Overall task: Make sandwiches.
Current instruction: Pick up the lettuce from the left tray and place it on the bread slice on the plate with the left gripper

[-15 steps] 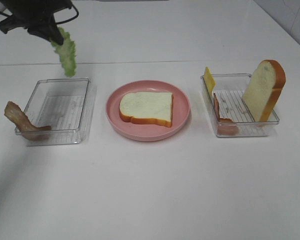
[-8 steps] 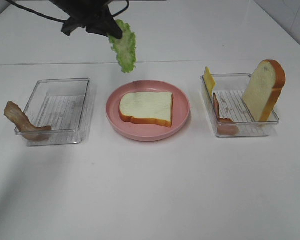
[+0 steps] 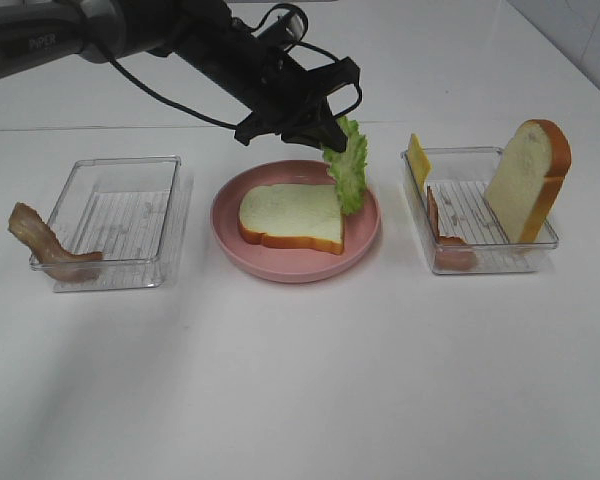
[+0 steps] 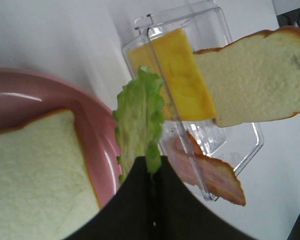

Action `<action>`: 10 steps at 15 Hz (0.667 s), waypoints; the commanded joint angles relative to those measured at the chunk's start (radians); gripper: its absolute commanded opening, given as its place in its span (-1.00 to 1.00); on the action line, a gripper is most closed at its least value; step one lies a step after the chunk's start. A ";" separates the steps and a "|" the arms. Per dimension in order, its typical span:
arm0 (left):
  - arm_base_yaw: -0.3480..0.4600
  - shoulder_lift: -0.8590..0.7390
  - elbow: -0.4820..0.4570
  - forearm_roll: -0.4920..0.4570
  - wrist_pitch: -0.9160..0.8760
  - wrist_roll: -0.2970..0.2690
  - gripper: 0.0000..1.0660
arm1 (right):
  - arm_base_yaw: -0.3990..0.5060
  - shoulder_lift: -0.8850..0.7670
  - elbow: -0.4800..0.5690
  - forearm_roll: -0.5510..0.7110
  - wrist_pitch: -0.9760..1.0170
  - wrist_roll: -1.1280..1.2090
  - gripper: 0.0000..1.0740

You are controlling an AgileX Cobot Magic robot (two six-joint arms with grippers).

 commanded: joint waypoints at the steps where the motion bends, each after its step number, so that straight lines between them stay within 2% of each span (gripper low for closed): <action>1: 0.009 0.008 -0.004 0.065 0.036 -0.037 -1.00 | -0.007 -0.013 0.001 0.005 -0.009 -0.006 0.42; 3: 0.009 0.008 -0.004 0.137 0.061 -0.082 -1.00 | -0.007 -0.013 0.001 0.005 -0.009 -0.006 0.42; 4: 0.010 0.008 -0.004 0.200 0.078 -0.128 -1.00 | -0.007 -0.013 0.001 0.005 -0.009 -0.006 0.42; 6: 0.010 0.008 -0.004 0.250 0.091 -0.146 -0.94 | -0.007 -0.013 0.001 0.005 -0.009 -0.006 0.42; 7: 0.010 0.008 -0.004 0.271 0.097 -0.150 -0.76 | -0.007 -0.013 0.001 0.005 -0.009 -0.006 0.42; 8: 0.014 0.003 -0.004 0.293 0.110 -0.150 -0.11 | -0.007 -0.013 0.001 0.005 -0.009 -0.006 0.42; 9: 0.015 -0.008 -0.004 0.302 0.118 -0.148 0.23 | -0.007 -0.013 0.001 0.005 -0.009 -0.006 0.42; 10: 0.015 -0.008 -0.004 0.302 0.118 -0.148 0.23 | -0.007 -0.013 0.001 0.005 -0.009 -0.006 0.42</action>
